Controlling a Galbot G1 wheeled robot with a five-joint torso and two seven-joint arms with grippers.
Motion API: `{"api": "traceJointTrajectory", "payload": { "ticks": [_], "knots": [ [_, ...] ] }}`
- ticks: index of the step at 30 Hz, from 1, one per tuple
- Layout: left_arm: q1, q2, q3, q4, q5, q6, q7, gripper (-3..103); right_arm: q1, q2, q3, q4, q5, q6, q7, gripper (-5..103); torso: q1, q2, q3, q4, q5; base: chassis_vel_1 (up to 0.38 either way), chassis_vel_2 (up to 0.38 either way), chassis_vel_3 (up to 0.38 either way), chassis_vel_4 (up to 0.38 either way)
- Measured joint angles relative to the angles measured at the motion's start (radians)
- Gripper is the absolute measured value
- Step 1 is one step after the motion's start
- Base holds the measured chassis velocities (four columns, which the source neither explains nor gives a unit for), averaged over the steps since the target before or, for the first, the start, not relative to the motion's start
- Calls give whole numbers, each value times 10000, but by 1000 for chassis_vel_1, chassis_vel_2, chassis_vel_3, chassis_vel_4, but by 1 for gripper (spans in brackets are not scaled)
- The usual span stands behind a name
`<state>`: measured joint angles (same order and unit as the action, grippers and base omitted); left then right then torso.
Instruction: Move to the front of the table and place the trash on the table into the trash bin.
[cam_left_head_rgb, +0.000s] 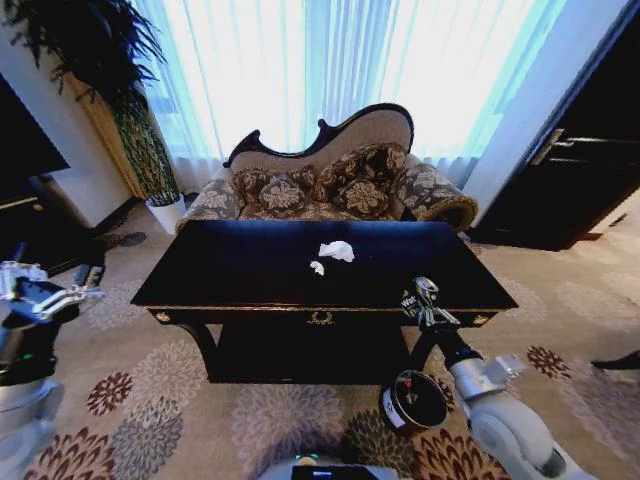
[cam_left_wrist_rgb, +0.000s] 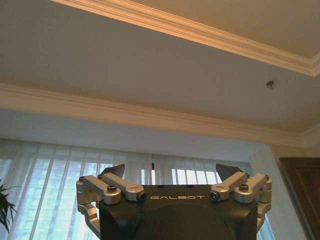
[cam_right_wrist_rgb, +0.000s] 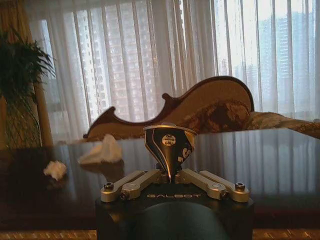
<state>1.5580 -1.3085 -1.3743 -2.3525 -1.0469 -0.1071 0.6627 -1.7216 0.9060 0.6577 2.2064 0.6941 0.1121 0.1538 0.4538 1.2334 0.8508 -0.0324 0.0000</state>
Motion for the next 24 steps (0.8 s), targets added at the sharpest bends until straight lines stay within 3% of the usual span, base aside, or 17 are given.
{"api": "traceJointTrajectory", "payload": {
  "ticks": [7,9,12,24],
  "knots": [
    [-2,-145,84,-47,67,0,3,100,149,103,-336,-1327,-802,505,-277,0,1,0,-1,-6,-9,0,0,0,0],
    [0,-129,70,-6,73,-18,16,100,397,120,-510,-2380,-1152,756,-567,0,-2,1,-2,-3,-8,0,0,0,0],
    [2,-82,47,55,74,-35,23,100,586,136,-603,-3108,-1267,986,-838,0,-3,7,-7,-6,-23,0,0,0,0],
    [-88,-67,257,123,377,29,27,100,1102,187,-990,-4082,-1348,1137,-1285,0,-4,4,-2,-7,-8,0,0,0,0]
  ]
}}
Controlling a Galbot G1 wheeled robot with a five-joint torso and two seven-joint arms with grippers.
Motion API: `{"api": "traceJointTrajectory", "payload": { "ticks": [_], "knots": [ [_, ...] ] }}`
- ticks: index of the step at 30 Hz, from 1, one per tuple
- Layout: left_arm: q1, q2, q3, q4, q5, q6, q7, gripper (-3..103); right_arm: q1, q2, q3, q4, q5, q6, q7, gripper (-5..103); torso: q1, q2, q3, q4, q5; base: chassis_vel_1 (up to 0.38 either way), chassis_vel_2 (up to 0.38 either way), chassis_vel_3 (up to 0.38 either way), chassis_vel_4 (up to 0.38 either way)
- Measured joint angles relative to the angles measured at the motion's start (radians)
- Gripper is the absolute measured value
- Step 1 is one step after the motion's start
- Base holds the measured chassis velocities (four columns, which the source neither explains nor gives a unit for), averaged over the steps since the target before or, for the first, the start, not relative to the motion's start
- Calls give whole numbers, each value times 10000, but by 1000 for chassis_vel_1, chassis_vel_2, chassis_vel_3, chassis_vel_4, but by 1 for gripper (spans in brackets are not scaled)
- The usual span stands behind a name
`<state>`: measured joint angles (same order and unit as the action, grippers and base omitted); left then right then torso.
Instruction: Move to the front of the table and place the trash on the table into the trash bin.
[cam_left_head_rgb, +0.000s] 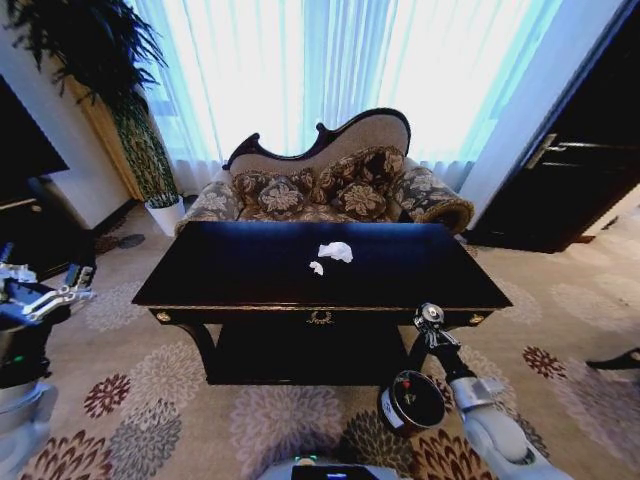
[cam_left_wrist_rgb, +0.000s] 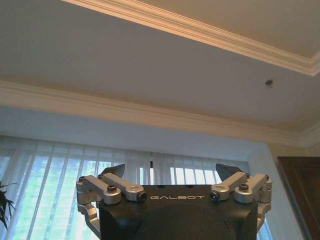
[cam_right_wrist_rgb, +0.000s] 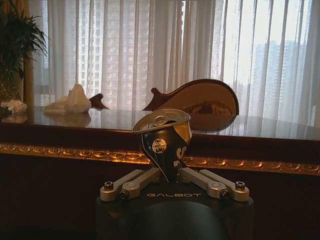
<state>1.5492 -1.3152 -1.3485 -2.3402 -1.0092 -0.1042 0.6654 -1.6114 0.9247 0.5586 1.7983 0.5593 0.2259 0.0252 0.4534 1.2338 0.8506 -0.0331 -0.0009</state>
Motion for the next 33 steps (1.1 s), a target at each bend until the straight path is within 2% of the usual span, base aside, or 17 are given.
{"api": "traceJointTrajectory", "payload": {
  "ticks": [1,2,3,4,5,6,8,9,11,21,27,33],
  "knots": [
    [-13,-6,15,5,21,6,19,100,-15,-22,-136,-310,18,-188,-15,0,0,-14,8,36,26,0,0,0,0],
    [0,3,14,37,41,20,-24,100,-10,-6,-173,-341,-35,-193,-103,0,7,-23,20,-5,81,74,-18,-3,57],
    [0,3,14,37,41,20,-24,100,-10,-6,-173,-341,-35,-193,-103,0,7,-23,20,-5,81,74,-18,-3,57],
    [2,-8,-10,23,45,-4,11,100,94,-58,-121,-396,-88,-136,-163,0,22,-25,23,38,33,-2,-11,-16,57],
    [6,-8,18,52,65,14,16,100,110,-81,-144,-503,-123,-144,-208,0,21,-25,19,24,8,-2,-11,97,-53],
    [4,0,10,49,67,11,7,100,147,-83,-167,-633,-163,-130,-275,0,21,-21,12,5,23,-75,43,97,6],
    [11,-5,-4,51,66,9,-6,100,191,-101,-177,-758,-203,-105,-334,0,19,-21,12,14,13,-75,38,53,6],
    [19,-3,-18,41,67,6,13,100,256,-117,-206,-942,-255,-65,-408,0,18,-18,10,13,22,0,0,0,0],
    [39,-3,-26,37,66,5,12,100,344,-128,-258,-1310,-361,-7,-526,0,7,-10,5,6,7,0,0,0,0],
    [80,16,-57,-83,46,2,13,100,896,-97,-533,-2959,-815,89,-1059,0,7,-8,4,7,9,0,0,0,0],
    [119,23,-116,-143,19,2,2,100,1368,44,-857,-3905,-1002,-309,-1176,0,4,-6,3,6,6,0,0,0,0],
    [53,104,-88,-89,-70,9,-4,100,1687,297,-1177,-4731,-1803,-431,-1201,0,6,-7,3,5,7,0,0,0,0]
  ]
}}
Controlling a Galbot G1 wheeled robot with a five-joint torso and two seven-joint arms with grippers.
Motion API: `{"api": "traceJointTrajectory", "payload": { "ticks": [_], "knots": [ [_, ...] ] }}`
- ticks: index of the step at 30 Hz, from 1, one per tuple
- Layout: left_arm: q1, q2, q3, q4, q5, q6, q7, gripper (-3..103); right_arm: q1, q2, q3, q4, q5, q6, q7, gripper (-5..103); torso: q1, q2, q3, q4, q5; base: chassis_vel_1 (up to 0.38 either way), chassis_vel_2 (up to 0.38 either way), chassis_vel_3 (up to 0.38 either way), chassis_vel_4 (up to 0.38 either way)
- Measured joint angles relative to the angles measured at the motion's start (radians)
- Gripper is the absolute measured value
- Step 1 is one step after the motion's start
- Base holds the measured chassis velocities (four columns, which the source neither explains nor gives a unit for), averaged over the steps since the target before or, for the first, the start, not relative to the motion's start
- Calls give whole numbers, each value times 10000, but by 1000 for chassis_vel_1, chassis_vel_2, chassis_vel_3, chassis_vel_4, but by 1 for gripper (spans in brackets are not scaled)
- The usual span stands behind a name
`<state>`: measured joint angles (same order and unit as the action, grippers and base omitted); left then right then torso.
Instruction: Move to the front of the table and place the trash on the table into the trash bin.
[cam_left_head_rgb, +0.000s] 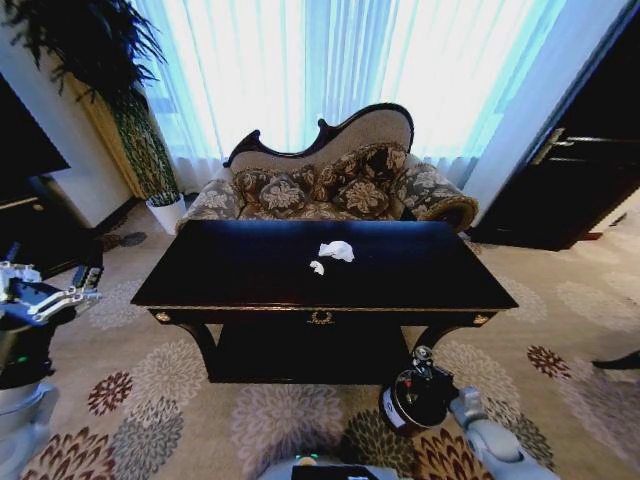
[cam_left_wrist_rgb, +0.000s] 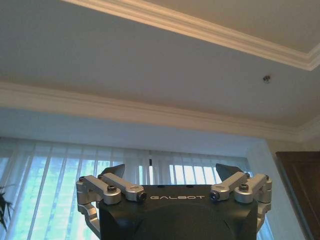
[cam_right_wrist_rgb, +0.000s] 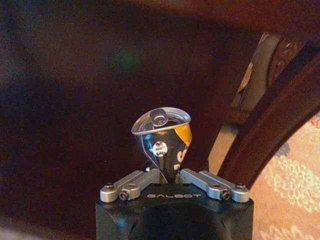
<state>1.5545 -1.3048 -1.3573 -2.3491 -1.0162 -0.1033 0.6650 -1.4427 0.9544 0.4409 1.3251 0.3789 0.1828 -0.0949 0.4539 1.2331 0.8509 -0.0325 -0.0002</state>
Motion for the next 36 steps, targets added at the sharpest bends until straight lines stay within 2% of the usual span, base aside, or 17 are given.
{"api": "traceJointTrajectory", "payload": {
  "ticks": [13,29,32,36],
  "knots": [
    [-5,10,235,27,298,111,-6,100,1019,527,-663,-2638,-1693,289,-213,0,-1,1,0,0,1,0,0,0,0],
    [64,-9,267,67,506,64,17,100,2670,534,-1157,-4609,-2255,390,-335,0,0,0,0,1,-1,0,0,0,0],
    [-26,139,331,264,558,76,16,100,2985,642,-1339,-5005,-1862,-30,-274,0,0,0,0,1,1,0,0,0,0],
    [-75,258,402,475,603,77,15,100,3216,776,-1341,-5389,-2009,-205,-178,0,0,1,0,0,-4,0,0,0,0]
  ]
}}
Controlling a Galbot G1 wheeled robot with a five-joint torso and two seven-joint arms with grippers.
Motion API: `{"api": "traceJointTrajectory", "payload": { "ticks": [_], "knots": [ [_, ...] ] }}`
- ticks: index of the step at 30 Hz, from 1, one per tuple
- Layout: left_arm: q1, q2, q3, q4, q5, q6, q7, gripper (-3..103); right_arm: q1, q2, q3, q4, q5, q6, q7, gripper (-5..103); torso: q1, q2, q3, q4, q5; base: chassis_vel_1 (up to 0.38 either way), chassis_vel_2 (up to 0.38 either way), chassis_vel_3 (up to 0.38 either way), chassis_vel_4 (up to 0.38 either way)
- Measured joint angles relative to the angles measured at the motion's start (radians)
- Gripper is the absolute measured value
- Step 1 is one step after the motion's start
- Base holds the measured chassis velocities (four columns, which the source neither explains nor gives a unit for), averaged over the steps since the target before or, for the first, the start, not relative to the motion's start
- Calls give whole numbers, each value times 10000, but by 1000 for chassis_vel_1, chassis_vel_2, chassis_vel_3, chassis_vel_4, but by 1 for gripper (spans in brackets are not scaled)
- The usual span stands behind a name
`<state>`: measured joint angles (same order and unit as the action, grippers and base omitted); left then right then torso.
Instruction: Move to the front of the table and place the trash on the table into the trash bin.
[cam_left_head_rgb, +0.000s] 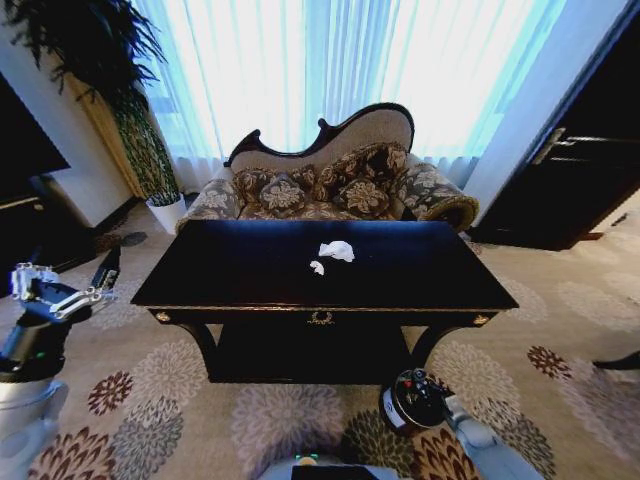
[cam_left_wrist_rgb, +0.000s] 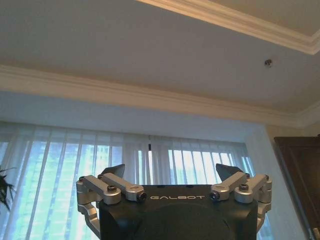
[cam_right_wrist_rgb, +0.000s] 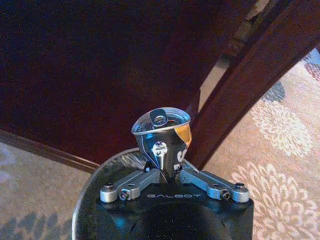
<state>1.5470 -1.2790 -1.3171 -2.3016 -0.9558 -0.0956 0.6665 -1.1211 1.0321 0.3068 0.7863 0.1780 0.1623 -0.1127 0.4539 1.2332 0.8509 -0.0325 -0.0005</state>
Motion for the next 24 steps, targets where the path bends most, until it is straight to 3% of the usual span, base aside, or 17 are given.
{"api": "traceJointTrajectory", "payload": {
  "ticks": [13,16,18,22,24],
  "knots": [
    [-49,-5,194,142,227,-17,4,100,315,384,249,-1054,-619,-308,-15,0,1,0,0,0,4,0,0,0,0],
    [-13,9,155,86,206,-36,7,100,248,385,324,-1015,-627,-340,-18,17,0,0,0,0,3,0,0,0,0],
    [0,9,136,73,183,-50,8,100,212,381,343,-953,-627,-341,-19,17,0,0,0,0,4,0,0,0,0],
    [89,0,53,16,106,-139,36,100,63,318,396,-648,-617,-341,-19,38,0,0,0,0,3,0,0,0,0],
    [102,-3,37,-15,77,-147,42,100,17,299,401,-571,-614,-341,-19,38,0,0,0,1,3,0,0,0,0]
  ]
}}
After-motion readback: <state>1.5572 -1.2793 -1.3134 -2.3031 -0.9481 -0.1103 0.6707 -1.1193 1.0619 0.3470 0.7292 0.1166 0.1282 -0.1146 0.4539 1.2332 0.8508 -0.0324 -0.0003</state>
